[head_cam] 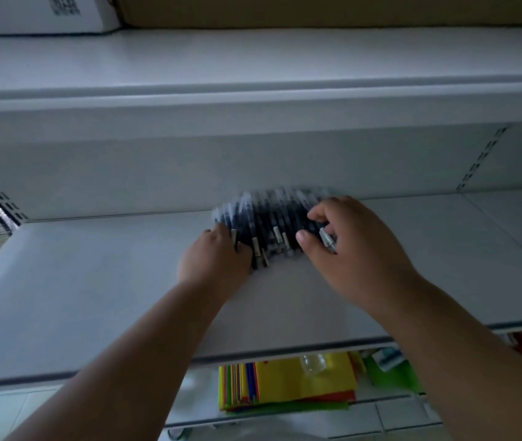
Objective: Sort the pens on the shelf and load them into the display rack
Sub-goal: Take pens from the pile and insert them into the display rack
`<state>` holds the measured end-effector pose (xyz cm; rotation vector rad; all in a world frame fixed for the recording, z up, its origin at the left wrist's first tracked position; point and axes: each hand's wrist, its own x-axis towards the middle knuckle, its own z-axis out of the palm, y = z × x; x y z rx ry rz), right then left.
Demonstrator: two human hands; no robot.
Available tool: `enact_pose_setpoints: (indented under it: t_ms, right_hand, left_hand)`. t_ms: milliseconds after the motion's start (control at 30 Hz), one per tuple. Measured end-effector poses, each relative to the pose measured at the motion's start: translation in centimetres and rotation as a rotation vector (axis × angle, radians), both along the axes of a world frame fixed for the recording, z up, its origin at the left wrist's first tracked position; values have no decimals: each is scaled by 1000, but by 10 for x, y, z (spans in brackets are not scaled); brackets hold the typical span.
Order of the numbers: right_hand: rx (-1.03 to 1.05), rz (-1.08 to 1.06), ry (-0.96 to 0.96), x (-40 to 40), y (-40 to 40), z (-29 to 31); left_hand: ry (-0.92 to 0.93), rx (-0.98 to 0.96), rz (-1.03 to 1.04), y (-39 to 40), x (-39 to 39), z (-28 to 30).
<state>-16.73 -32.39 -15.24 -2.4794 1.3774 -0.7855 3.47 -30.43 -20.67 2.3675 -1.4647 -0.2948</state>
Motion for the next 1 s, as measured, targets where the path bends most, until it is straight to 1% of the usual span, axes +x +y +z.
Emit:
enact_pose_setpoints:
  t_ms: [167,267,333,367,400,500,533,567,700,800,933,1000]
  right_hand:
    - [2,0,-16,1,-7,-3]
    - [11,12,-29,6,-10,-6]
    - [41,28,-24,11,-11,-11]
    - [63,38,-27,14,-11,-14]
    - [84,47,-36,19,-12,-17]
    - [151,48,-30,39,-16,-24]
    - [178,44,-2,47,-19,-27]
    - [199,36,36,54,-21,-29]
    - [217,-3,212,78,-25,-32]
    - [197,-30,325,88,-24,-30]
    - [246,-82,421,97,-24,-26]
    - [266,-110,425,101,-21,-26]
  left_hand:
    - [20,5,-3,-3,3,3]
    - [75,-111,37,7,4,4]
    - [158,-233,54,21,2,3]
    - [226,-295,42,29,1,0]
    - [333,-359,29,37,-1,-3]
    - [784,-554,42,59,-2,-9]
    - [902,-599,48,66,-2,-9]
    - [967,-631,45,73,-2,-6]
    - [1081,-705,78,97,-1,8]
    - [1122,-694,101,107,2,8]
    - [1139,-646,98,115,1,3]
    - [1144,-624,99,117,0,3]
